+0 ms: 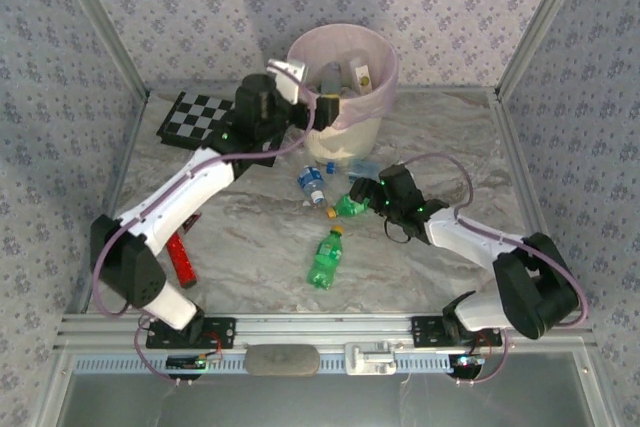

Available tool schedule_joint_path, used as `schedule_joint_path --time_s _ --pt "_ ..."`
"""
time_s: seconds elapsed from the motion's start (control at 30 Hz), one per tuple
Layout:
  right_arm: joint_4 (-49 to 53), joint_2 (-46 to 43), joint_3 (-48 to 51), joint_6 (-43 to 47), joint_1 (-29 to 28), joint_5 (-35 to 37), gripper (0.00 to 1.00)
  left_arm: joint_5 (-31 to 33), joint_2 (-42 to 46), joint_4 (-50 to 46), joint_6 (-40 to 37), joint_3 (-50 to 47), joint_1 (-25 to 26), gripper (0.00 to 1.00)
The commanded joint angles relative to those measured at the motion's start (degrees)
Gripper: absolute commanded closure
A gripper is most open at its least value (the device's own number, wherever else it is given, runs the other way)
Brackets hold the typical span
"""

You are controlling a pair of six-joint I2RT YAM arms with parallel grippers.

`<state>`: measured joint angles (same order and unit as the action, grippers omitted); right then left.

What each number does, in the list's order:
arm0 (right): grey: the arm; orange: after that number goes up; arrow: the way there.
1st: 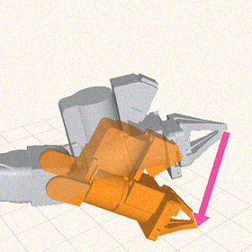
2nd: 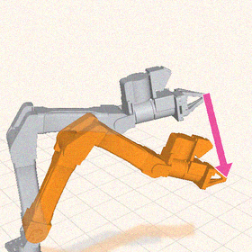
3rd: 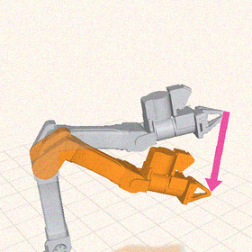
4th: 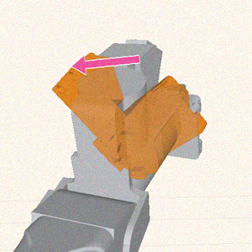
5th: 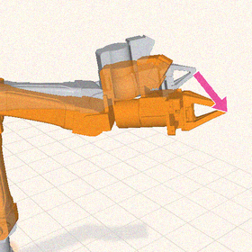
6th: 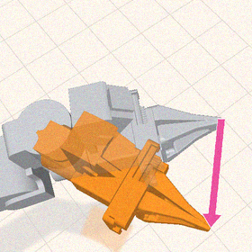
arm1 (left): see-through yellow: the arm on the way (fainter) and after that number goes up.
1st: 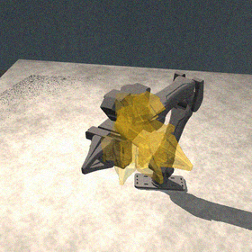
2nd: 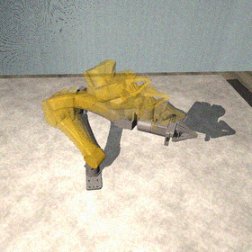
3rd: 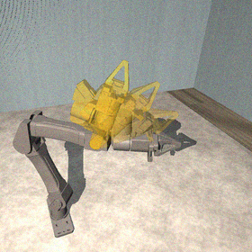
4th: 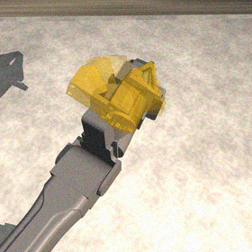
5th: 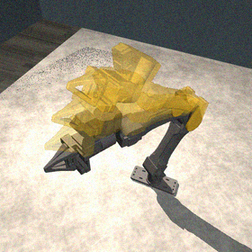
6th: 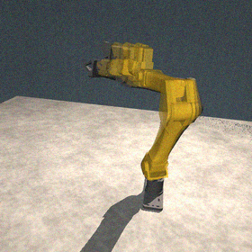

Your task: Put the plastic bottles in the bin

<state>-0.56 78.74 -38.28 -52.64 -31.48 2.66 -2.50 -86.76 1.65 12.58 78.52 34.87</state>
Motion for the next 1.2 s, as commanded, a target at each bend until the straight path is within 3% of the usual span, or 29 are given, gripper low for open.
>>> schedule_joint_path --time_s 0.0,0.3,0.63,0.87,1.17 --pt "-5.0 3.1 0.3 -5.6 -0.6 -2.4 0.01 6.3 5.1 10.6 5.1 -8.9 -0.9 0.0" --pt "-13.2 12.0 0.1 -15.4 -0.7 -4.5 0.01 17.4 14.7 11.7 13.3 -31.1 -1.5 0.0" --pt "-13.5 16.3 -2.1 -17.8 -0.2 -3.5 0.01 27.5 27.4 4.9 23.0 -48.6 -1.6 0.0" --pt "-16.6 19.9 -2.3 -20.7 0.2 -3.8 0.05 28.8 31.9 1.8 28.4 -54.4 -1.5 0.0" --pt "-16.9 21.7 -2.8 -20.8 -0.4 -3.6 0.2 28.8 31.2 4.3 28.9 -55.0 -1.5 0.0"
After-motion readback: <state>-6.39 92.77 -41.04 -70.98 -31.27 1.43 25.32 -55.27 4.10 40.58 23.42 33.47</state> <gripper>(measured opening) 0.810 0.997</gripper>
